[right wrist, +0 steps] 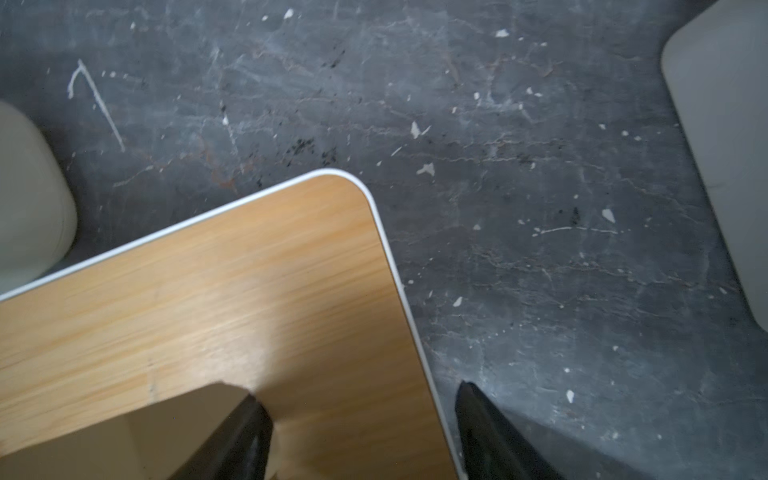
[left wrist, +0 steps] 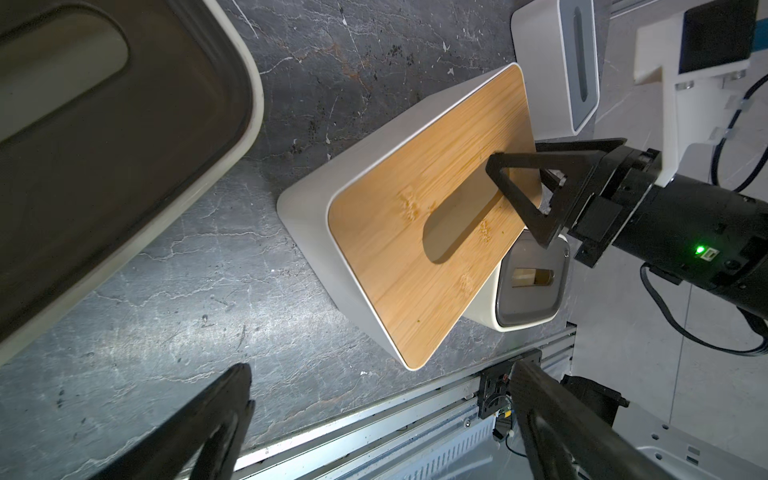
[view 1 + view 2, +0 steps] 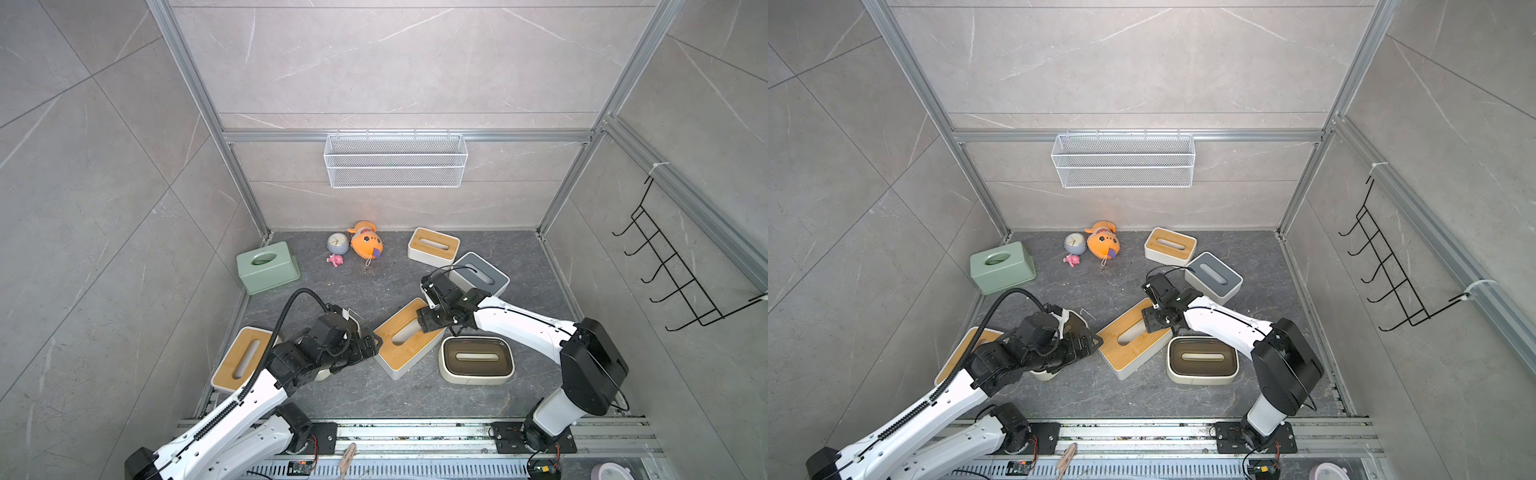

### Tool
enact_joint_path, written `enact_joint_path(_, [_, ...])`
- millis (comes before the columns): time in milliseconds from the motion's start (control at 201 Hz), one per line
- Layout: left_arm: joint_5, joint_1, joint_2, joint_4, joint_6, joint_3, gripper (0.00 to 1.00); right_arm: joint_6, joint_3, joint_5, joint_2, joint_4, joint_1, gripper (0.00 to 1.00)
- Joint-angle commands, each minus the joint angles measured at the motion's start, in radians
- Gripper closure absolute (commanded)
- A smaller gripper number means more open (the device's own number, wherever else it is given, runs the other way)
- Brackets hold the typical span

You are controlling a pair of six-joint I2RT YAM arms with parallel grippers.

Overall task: Stack the tissue boxes
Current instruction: Adjust the tissue box at the center of the board.

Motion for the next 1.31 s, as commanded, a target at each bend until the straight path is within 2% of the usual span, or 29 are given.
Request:
enact_joint_path(0, [0.032, -0.003, 0.043, 0.093, 0.007, 0.001, 0.0, 0.126, 0.047, 0.1, 0.065, -0.059, -0.016, 0.31])
enact_joint_path(189, [0.026, -0.002, 0.167, 0.166, 0.008, 0.054, 0.0, 0.264, 0.062, 0.146, 0.082, -0.045, -0.041, 0.26])
enact_joint_path(239, [-0.025, -0.003, 0.195, 0.142, 0.009, 0.088, 0.0, 0.295, 0.063, 0.147, 0.082, -0.034, -0.05, 0.24])
enact_joint_path(304, [-0.092, -0.005, 0.226, 0.106, 0.004, 0.129, 0.0, 0.344, 0.063, 0.147, 0.085, -0.02, -0.061, 0.15])
enact_joint_path(484, [-0.163, -0.001, 0.294, 0.112, 0.032, 0.213, 0.0, 0.459, 0.066, 0.109, 0.093, 0.037, -0.069, 0.14])
enact_joint_path(698, [-0.152, 0.012, 0.387, 0.098, 0.06, 0.314, 0.0, 0.551, 0.088, 0.058, 0.098, 0.072, -0.058, 0.12])
enact_joint_path(728, [-0.138, 0.02, 0.396, 0.1, 0.062, 0.323, 0.0, 0.551, 0.089, 0.046, 0.096, 0.081, -0.055, 0.1])
enact_joint_path(793, [-0.078, 0.057, 0.407, 0.116, 0.061, 0.33, 0.0, 0.548, 0.089, 0.042, 0.085, 0.077, -0.049, 0.0])
enact_joint_path(932, [0.089, 0.187, 0.393, 0.162, 0.07, 0.307, 0.0, 0.491, 0.077, 0.026, 0.032, 0.052, -0.049, 0.0])
enact_joint_path(1097, [0.157, 0.252, 0.425, 0.063, 0.174, 0.382, 0.0, 0.37, 0.069, -0.048, -0.037, 0.015, -0.081, 0.0])
enact_joint_path(1301, [0.178, 0.281, 0.503, 0.056, 0.135, 0.382, 0.0, 0.225, 0.068, -0.2, -0.088, -0.002, -0.154, 0.0])
